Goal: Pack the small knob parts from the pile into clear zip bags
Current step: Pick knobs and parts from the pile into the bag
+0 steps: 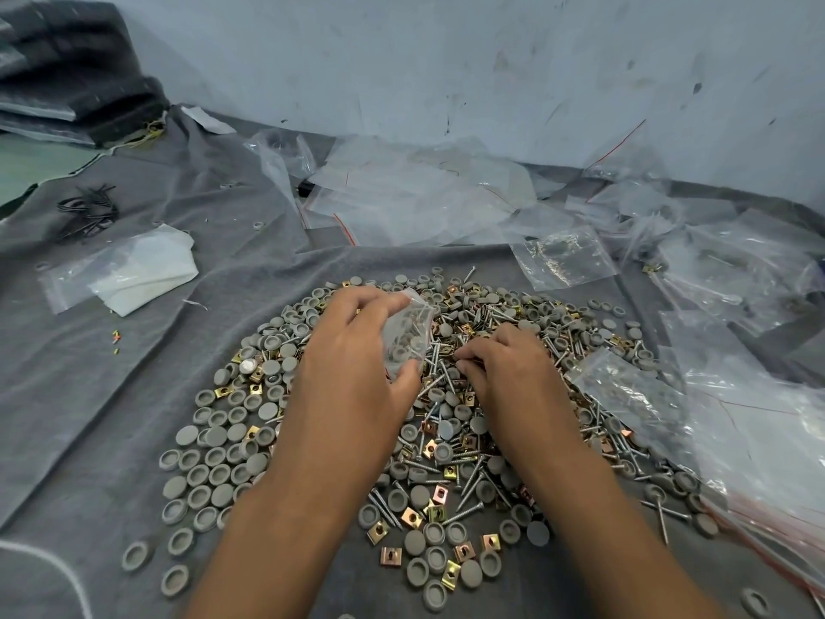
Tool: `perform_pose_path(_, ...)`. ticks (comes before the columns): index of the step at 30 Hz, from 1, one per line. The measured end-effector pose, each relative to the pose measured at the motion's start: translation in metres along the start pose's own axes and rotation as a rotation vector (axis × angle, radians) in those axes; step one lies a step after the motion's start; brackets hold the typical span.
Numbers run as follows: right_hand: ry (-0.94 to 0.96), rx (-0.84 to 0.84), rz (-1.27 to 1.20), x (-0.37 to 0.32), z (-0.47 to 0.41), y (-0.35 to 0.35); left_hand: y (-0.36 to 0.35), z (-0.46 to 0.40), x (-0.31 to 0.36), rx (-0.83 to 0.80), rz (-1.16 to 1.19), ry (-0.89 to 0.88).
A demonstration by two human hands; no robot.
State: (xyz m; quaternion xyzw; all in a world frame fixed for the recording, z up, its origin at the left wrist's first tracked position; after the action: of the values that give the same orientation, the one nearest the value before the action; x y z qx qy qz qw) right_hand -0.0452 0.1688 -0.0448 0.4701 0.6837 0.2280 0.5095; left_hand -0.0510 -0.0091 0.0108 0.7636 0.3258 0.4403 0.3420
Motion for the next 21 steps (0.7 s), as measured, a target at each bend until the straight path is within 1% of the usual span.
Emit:
perform_pose_path(4, 0.002, 0.046, 0.016, -0.005, 0.003, 0.000, 0.000, 0.000, -0.001, 0.006, 0.003, 0.002)
perform_pose_path(9, -0.032, -0.021, 0.044, -0.001, 0.000, -0.002, 0.000, 0.000, -0.001, 0.010, -0.005, 0.001)
perform_pose_path(12, -0.026, -0.017, 0.079, -0.004, 0.001, -0.004, 0.000, 0.000, -0.001, 0.009, -0.004, 0.003)
perform_pose_path(14, -0.037, -0.014, 0.060, -0.004, 0.002, -0.003, 0.000, 0.000, -0.001, 0.006, -0.005, 0.004)
perform_pose_path(17, -0.090, 0.007, -0.076, -0.002, 0.001, 0.004, -0.001, 0.000, -0.001, 0.001, -0.015, 0.009)
perform_pose_path(19, -0.136, 0.040, -0.256, -0.005, -0.003, 0.015, -0.001, 0.000, -0.001, -0.003, -0.011, 0.005)
perform_pose_path(21, -0.122, 0.087, -0.475, -0.015, -0.006, 0.029, -0.002, 0.000, 0.001, -0.008, -0.005, -0.006)
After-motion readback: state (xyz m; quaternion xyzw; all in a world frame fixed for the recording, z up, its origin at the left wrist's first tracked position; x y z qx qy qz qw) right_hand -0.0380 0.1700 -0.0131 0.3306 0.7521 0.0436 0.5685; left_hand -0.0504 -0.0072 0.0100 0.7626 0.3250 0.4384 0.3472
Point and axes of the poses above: each hand's wrist, its own z-axis away from the middle knuckle, its own y-axis out of the back of the hand, x = y × z, the point moved 2 cm from there along -z, towards the middle knuckle, and after that the axes turned 12 degrees about -z, right-handed, at the moved point
